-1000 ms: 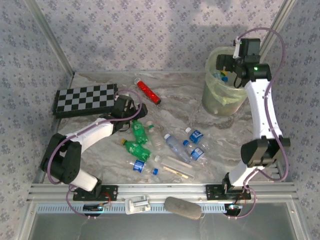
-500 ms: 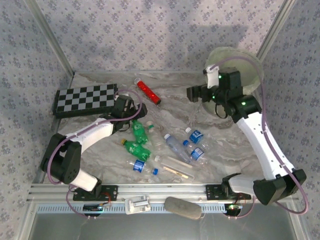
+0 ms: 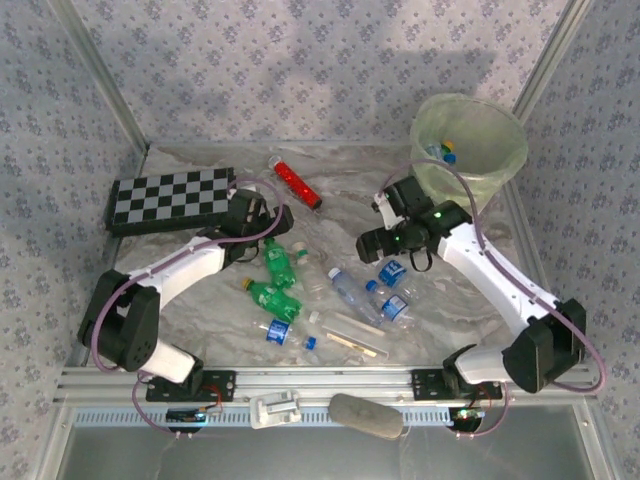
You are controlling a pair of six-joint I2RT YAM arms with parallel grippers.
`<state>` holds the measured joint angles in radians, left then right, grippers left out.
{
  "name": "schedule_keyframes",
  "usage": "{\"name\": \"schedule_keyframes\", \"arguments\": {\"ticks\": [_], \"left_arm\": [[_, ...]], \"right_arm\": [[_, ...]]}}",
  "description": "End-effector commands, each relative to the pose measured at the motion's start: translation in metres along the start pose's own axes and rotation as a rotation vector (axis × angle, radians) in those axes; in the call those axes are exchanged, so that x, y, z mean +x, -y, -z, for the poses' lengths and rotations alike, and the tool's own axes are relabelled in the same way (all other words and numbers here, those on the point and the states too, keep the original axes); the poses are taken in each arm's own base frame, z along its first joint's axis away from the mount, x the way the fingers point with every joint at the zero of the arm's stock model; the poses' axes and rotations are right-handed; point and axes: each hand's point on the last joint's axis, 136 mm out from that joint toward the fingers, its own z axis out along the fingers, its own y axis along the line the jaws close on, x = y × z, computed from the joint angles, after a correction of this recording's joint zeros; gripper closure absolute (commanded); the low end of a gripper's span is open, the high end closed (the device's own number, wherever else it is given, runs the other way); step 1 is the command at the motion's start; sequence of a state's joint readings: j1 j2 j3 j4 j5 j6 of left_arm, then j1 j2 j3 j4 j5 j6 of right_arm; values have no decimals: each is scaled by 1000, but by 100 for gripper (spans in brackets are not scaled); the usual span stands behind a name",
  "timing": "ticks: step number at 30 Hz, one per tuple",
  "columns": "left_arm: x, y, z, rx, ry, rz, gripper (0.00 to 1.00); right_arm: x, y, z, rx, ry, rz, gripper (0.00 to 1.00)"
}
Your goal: Put the plastic bottles in the bin
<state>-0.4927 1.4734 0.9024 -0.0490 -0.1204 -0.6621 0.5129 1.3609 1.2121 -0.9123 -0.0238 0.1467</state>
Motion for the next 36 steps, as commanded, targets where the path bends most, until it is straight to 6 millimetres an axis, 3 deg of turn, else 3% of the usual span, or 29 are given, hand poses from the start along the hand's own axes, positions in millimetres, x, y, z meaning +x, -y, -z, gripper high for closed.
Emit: {"name": "schedule_keyframes", "arguments": {"ticks": [1, 9, 23, 36], "left_arm": [[-15, 6, 7, 15, 45, -11, 0], [-15, 7, 4, 17, 35, -10, 0], [-13, 4, 4, 2, 31, -7, 0], [-14, 4, 3, 0, 31, -1, 0]], "right_arm": [[36, 21, -11, 117, -136, -54, 2], [58, 37, -38, 155, -227, -98, 9], [71, 51, -86, 163, -329, -94, 14], [66, 68, -112, 227, -338, -38, 18]]}}
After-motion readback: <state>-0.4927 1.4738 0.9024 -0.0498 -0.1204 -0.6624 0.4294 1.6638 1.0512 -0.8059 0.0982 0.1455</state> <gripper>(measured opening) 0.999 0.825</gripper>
